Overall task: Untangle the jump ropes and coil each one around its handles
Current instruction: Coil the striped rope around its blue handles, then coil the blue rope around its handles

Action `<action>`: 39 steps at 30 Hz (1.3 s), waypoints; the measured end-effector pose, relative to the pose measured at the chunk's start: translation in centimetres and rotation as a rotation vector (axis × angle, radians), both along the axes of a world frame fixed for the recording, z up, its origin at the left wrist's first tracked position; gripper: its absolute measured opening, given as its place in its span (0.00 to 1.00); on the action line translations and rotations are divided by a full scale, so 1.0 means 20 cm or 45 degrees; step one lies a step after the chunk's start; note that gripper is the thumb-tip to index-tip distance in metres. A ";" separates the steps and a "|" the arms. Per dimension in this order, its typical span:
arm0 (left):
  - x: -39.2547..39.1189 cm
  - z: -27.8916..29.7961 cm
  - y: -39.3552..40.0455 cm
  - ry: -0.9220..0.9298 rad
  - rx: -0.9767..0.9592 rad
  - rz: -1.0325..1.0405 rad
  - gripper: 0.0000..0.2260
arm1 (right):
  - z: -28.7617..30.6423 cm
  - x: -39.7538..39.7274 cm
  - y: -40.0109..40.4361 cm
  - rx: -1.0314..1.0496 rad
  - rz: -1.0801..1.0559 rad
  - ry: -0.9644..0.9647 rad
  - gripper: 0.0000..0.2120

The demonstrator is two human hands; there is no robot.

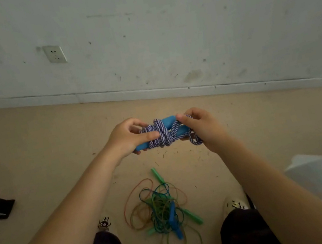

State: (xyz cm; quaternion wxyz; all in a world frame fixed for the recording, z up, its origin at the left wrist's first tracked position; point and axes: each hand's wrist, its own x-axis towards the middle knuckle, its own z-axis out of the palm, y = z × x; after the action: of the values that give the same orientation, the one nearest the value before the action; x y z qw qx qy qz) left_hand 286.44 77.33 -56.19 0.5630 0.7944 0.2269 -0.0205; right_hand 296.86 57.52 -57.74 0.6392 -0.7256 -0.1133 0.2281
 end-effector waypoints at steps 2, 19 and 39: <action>0.10 -0.29 0.01 0.017 -0.103 0.238 0.17 | -0.26 0.08 0.02 -0.021 -0.121 0.149 0.11; 0.25 -1.62 0.19 0.458 0.174 0.179 0.24 | -1.47 0.23 0.27 -0.733 -0.128 0.387 0.36; 0.00 -1.21 -0.01 0.425 -0.450 0.130 0.08 | -1.20 -0.15 0.16 -0.366 0.132 0.557 0.10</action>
State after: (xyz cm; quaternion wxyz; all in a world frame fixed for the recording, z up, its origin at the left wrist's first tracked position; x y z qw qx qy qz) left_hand 286.41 77.06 -80.45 0.6482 0.6569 0.3493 -0.1623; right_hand 293.96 60.77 -81.74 0.5263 -0.7356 0.0241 0.4258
